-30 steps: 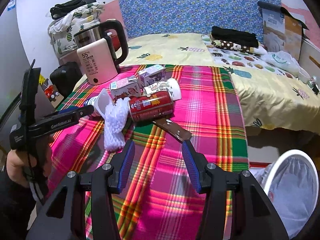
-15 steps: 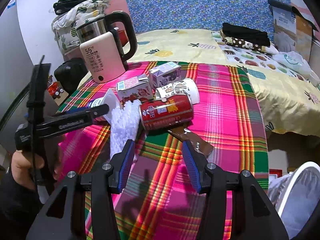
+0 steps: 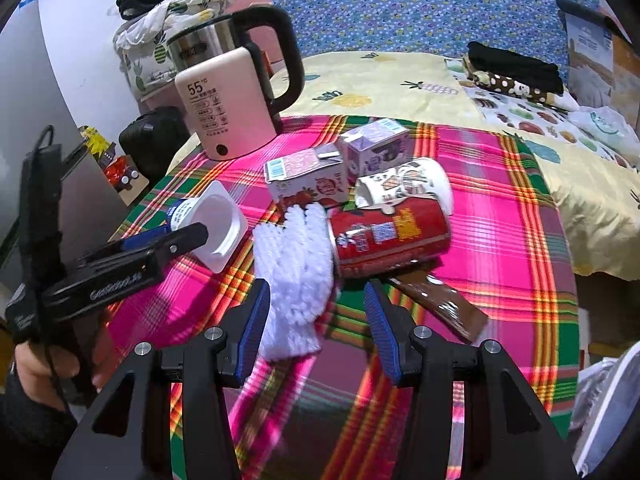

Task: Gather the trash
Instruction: 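Grasp the white yogurt cup with the left gripper while the right gripper grasps a white foam net, then carry the yogurt cup and foam net over the white bin and open both grippers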

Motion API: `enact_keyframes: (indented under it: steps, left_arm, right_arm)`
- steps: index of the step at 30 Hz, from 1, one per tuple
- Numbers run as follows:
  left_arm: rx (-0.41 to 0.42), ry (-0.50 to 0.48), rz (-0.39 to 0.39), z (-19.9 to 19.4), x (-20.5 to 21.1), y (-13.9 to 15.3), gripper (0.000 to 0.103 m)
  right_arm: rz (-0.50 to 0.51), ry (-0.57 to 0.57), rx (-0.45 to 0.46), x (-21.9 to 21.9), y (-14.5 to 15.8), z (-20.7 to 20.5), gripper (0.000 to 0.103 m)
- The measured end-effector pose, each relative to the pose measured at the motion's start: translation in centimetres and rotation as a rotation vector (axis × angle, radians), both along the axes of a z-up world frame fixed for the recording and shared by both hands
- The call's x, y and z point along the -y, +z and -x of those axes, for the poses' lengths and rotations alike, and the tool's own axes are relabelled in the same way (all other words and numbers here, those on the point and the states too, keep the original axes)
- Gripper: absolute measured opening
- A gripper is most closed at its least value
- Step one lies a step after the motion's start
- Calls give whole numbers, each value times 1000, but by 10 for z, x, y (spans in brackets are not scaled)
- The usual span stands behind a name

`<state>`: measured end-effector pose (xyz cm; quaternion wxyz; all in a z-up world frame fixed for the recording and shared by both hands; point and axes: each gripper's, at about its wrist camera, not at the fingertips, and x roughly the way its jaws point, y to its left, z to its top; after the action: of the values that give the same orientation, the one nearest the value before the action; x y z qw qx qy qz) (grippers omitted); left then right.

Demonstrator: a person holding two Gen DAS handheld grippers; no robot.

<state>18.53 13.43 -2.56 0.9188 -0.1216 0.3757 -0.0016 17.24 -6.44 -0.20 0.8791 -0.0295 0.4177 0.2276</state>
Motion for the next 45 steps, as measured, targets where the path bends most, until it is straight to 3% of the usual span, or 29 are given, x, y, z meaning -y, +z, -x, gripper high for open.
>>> enact_keyframes:
  steps: [7, 8, 12, 26, 45]
  left_arm:
    - [-7, -5, -26, -3, 1, -1, 64]
    - [-10, -7, -26, -2, 2, -2, 64]
    - [-11, -1, -27, 0, 3, -1, 64]
    - [47, -49, -17, 54, 38, 29, 63]
    - [42, -276, -17, 95, 149, 39, 64]
  right_arm:
    - [22, -7, -14, -9, -9, -12, 35]
    - [24, -9, -16, -9, -9, -11, 28]
    - [24, -11, -6, -6, -6, -6, 23]
    - [-31, -20, 71, 28, 25, 45, 21]
    - [-33, -191, 90, 107, 28, 100, 21]
